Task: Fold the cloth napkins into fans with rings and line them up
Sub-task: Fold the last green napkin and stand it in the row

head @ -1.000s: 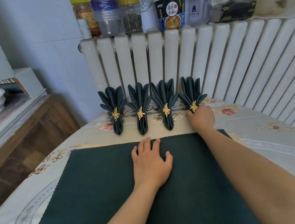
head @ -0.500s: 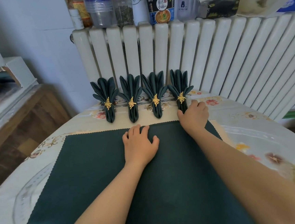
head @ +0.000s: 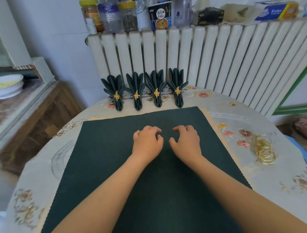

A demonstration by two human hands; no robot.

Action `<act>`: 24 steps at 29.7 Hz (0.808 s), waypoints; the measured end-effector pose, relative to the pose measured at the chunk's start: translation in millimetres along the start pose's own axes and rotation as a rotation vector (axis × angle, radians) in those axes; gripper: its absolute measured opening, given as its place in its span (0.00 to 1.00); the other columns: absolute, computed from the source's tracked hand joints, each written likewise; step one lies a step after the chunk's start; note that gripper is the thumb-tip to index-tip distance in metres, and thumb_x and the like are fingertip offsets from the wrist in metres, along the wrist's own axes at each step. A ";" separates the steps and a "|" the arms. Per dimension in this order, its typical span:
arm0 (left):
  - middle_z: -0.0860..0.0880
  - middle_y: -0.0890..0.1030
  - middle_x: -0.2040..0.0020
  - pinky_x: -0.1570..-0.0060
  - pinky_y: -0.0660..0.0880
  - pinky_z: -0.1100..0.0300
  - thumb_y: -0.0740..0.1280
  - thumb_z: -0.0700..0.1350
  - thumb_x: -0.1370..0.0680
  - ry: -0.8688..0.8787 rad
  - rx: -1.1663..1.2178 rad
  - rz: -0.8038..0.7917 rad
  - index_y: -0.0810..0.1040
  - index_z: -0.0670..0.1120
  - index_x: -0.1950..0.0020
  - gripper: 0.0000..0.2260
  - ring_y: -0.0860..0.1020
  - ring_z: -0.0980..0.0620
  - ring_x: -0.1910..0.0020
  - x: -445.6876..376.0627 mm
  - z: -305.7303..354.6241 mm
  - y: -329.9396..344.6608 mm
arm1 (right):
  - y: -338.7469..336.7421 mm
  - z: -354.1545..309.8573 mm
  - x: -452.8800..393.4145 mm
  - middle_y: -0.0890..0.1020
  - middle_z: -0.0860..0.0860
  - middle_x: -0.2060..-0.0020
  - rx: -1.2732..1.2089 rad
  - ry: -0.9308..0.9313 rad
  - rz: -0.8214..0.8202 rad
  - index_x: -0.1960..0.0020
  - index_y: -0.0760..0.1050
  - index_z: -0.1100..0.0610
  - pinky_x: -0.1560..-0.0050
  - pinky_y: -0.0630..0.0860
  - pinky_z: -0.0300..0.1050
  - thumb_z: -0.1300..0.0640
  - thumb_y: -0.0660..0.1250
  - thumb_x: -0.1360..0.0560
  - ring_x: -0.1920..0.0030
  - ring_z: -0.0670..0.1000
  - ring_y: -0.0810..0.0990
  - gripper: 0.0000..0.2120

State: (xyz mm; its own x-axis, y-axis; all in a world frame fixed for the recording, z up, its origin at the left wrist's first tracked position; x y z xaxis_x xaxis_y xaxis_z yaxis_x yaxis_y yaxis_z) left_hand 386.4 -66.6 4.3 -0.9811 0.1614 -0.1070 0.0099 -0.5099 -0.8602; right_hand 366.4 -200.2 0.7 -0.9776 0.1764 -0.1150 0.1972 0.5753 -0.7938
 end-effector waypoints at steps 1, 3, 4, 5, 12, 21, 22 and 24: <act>0.51 0.74 0.36 0.28 0.56 0.51 0.58 0.45 0.20 -0.001 0.003 -0.011 0.75 0.50 0.36 0.14 0.70 0.54 0.35 16.7 2.5 0.4 | -2.9 -3.9 12.0 0.70 0.54 0.37 -0.004 -0.013 -0.011 0.35 0.70 0.54 0.35 0.65 0.47 0.54 0.63 0.24 0.36 0.53 0.67 0.19; 0.52 0.74 0.36 0.27 0.53 0.52 0.59 0.45 0.20 0.004 0.013 -0.019 0.75 0.50 0.36 0.14 0.70 0.55 0.35 46.2 6.4 1.6 | -6.4 -6.4 32.6 0.71 0.53 0.38 -0.002 -0.025 -0.029 0.35 0.70 0.54 0.36 0.66 0.47 0.55 0.64 0.25 0.37 0.53 0.68 0.19; 0.52 0.74 0.36 0.27 0.53 0.52 0.59 0.45 0.20 0.001 0.013 -0.023 0.75 0.50 0.36 0.14 0.70 0.55 0.35 61.1 7.2 2.1 | -7.4 -6.7 44.2 0.71 0.53 0.38 0.006 -0.031 -0.040 0.35 0.70 0.55 0.36 0.66 0.47 0.55 0.64 0.25 0.37 0.53 0.69 0.18; 0.52 0.74 0.37 0.27 0.53 0.52 0.59 0.45 0.20 -0.006 0.020 -0.025 0.75 0.50 0.36 0.14 0.70 0.55 0.35 75.4 7.0 2.0 | -8.3 -6.4 56.4 0.71 0.53 0.39 0.014 -0.035 -0.053 0.35 0.71 0.55 0.36 0.66 0.47 0.55 0.63 0.25 0.38 0.53 0.69 0.18; 0.53 0.73 0.37 0.30 0.58 0.56 0.59 0.45 0.20 -0.055 0.079 -0.041 0.75 0.51 0.36 0.14 0.71 0.54 0.37 159.3 5.8 -4.8 | -5.0 6.3 138.2 0.73 0.51 0.41 0.048 -0.054 -0.201 0.38 0.72 0.53 0.37 0.68 0.46 0.54 0.63 0.25 0.39 0.51 0.69 0.15; 0.55 0.72 0.38 0.35 0.59 0.59 0.62 0.48 0.21 -0.084 0.037 -0.090 0.77 0.54 0.39 0.11 0.68 0.55 0.35 254.6 -11.2 -14.0 | -18.1 13.1 229.9 0.72 0.44 0.42 0.084 -0.228 -0.308 0.42 0.75 0.44 0.38 0.60 0.41 0.46 0.66 0.25 0.38 0.47 0.65 0.12; 0.56 0.72 0.37 0.34 0.58 0.59 0.63 0.49 0.21 -0.083 0.031 -0.100 0.77 0.55 0.39 0.11 0.66 0.55 0.34 267.5 -11.2 -15.1 | -20.6 13.3 242.8 0.71 0.43 0.41 0.090 -0.249 -0.328 0.41 0.75 0.43 0.38 0.59 0.42 0.45 0.66 0.25 0.37 0.47 0.64 0.13; 0.56 0.71 0.36 0.33 0.56 0.57 0.64 0.51 0.21 -0.080 0.037 -0.111 0.77 0.56 0.39 0.11 0.64 0.55 0.32 276.3 -14.1 -16.3 | -21.9 15.8 251.2 0.69 0.42 0.37 0.095 -0.272 -0.372 0.40 0.74 0.41 0.36 0.56 0.43 0.42 0.68 0.27 0.34 0.47 0.61 0.16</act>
State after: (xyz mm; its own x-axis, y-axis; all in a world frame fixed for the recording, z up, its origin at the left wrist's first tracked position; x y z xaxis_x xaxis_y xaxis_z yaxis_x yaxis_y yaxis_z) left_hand 117.8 -1.8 -18.2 -0.9880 0.1517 0.0296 -0.1056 -0.5232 -0.8456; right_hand 115.3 -181.1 -20.2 -0.9669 -0.2510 0.0458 -0.1658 0.4816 -0.8606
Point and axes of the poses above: each hand's wrist, its own x-axis away from the middle knuckle, its own y-axis out of the palm, z = x × y, the point moved 10 cm from there along -x, towards the middle knuckle
